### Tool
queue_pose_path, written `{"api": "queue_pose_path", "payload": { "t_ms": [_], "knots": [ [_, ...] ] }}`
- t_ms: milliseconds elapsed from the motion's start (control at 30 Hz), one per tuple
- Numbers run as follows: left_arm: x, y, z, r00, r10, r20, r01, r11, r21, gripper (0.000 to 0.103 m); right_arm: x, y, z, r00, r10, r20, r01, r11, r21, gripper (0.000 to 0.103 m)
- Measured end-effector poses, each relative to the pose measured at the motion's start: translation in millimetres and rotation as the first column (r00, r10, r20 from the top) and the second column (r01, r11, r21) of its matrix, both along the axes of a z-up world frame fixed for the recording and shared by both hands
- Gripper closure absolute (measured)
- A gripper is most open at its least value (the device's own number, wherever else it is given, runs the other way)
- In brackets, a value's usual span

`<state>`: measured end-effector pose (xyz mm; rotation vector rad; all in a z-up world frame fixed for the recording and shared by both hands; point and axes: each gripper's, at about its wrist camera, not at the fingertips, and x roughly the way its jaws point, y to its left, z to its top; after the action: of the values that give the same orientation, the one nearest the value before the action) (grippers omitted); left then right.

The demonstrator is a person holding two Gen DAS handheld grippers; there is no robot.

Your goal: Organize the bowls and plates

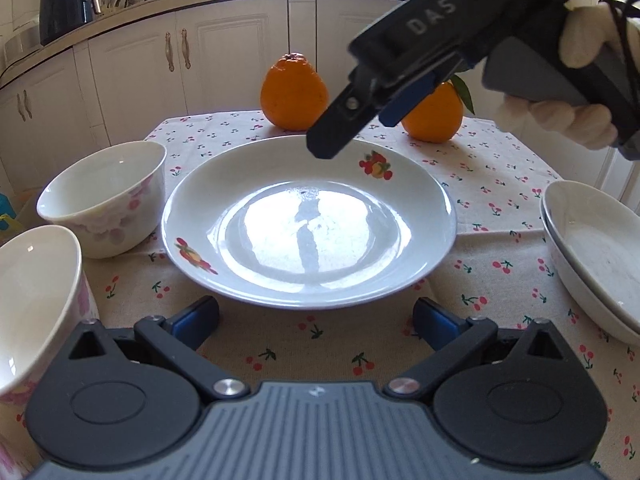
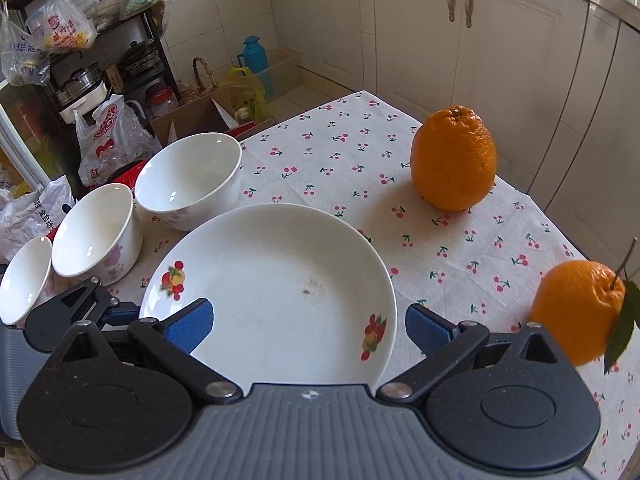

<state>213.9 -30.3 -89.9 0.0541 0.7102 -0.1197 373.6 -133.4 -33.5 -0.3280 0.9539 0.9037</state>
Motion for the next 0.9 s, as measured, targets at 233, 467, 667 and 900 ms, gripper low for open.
{"api": "queue_pose_path", "payload": {
  "t_ms": [233,467,667,900],
  "knots": [
    [3,1,0,1.000,-0.009,0.005,0.009,1.000,-0.014,0.001,38,8,-19,0.995,0.024,-0.098,-0.018,0.998,0.052,0.000],
    [5,3,1,1.000,-0.010,0.009,0.011,0.999,-0.032,0.003,58,10,-31,0.978,0.077,-0.194,-0.053,0.991,0.123,0.011],
    [6,3,2,1.000,-0.008,0.014,0.009,1.000,-0.030,0.006,63,11,-36,0.965,0.119,-0.233,-0.086,0.985,0.149,0.016],
    [6,3,2,1.000,0.000,0.015,0.000,1.000,-0.025,0.007,67,9,-39,0.956,0.130,-0.265,-0.084,0.981,0.177,0.016]
  ]
}}
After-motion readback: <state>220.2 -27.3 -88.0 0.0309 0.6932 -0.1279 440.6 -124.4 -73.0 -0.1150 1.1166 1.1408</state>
